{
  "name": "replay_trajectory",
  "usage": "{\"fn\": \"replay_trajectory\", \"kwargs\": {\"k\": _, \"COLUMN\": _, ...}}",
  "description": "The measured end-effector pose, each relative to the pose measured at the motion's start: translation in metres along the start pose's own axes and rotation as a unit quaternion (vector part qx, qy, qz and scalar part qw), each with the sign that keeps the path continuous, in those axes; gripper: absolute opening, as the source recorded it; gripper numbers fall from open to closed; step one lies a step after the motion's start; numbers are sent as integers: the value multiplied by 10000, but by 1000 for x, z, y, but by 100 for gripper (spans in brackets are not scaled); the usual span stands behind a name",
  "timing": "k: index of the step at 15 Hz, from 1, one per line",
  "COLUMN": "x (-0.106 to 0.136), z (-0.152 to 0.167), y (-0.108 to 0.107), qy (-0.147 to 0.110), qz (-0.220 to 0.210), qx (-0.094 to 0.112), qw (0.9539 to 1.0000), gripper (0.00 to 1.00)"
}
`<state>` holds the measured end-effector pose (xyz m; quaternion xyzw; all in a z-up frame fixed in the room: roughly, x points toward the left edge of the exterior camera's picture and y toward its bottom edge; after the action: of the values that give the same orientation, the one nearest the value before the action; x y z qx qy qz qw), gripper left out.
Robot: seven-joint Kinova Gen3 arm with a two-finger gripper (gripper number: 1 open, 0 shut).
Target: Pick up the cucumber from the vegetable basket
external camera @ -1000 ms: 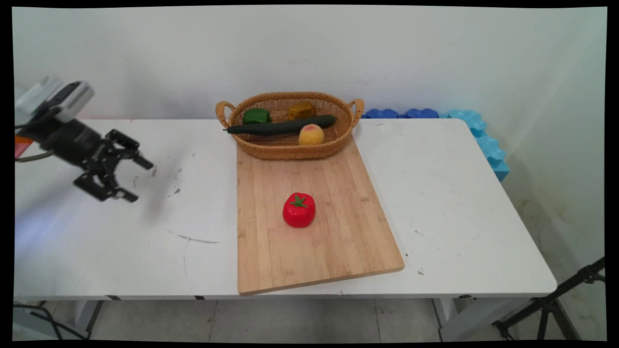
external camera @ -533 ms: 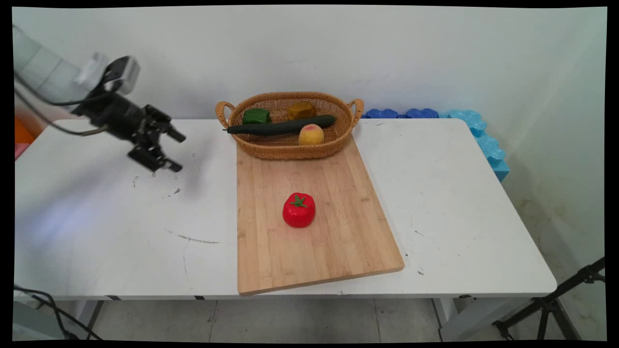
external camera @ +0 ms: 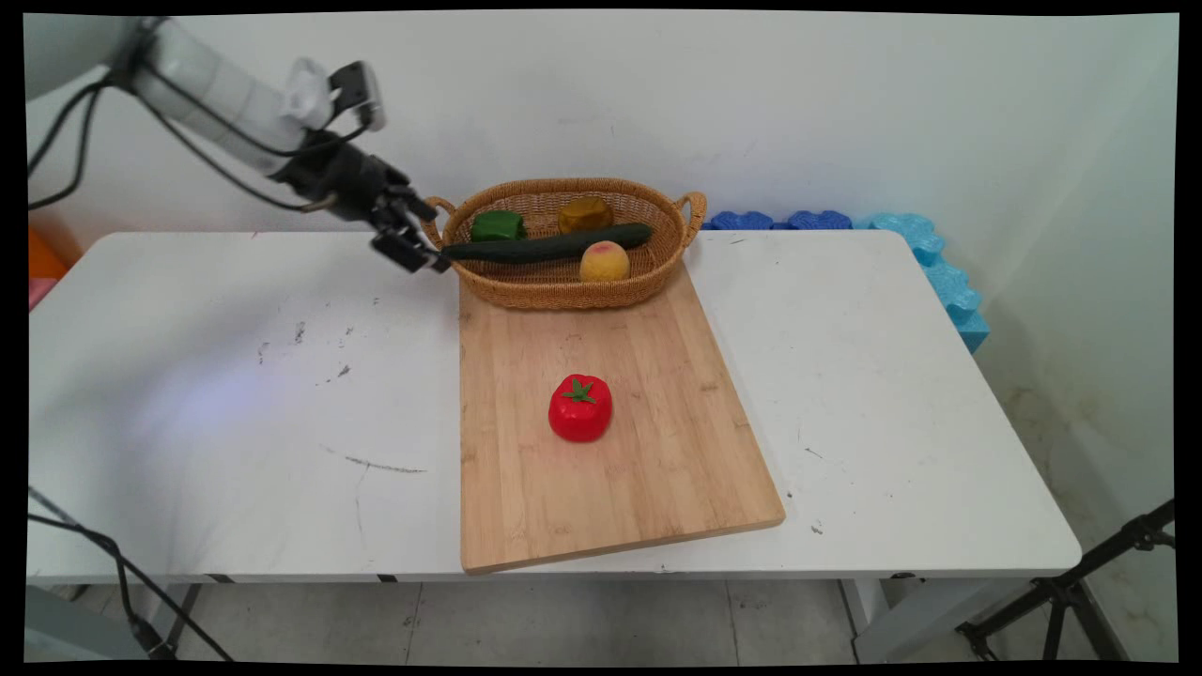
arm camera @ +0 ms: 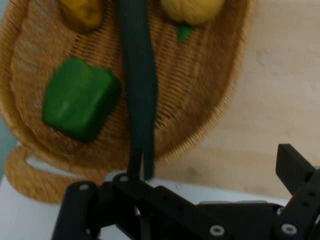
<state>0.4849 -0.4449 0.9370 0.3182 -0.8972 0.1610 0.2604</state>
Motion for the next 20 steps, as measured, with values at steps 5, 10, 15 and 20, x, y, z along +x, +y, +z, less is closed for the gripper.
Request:
{"fn": "replay_trajectory", "kwargs": {"k": 5, "x": 33, "z": 35, "y": -9, "qy": 49, "qz": -240, "qx": 263, "qw": 9994, "gripper": 100}}
{"fn": "replay_trajectory", "kwargs": {"k": 10, "x": 54, "z": 72, "y": -15, "qy": 57, "qz": -381, "qx": 424, "qw": 9984, "gripper": 100}}
{"fn": "replay_trajectory", "kwargs": {"k": 15, "x": 65, "z": 112, "y": -18, "qy": -7, "qz": -424, "qx": 514, "qw": 9978, "gripper": 100}}
{"fn": "replay_trajectory", "kwargs": {"k": 20, "x": 71, "z": 139, "y": -17, "qy": -72, "qz": -335, "qx": 523, "qw": 9980, "gripper": 100}}
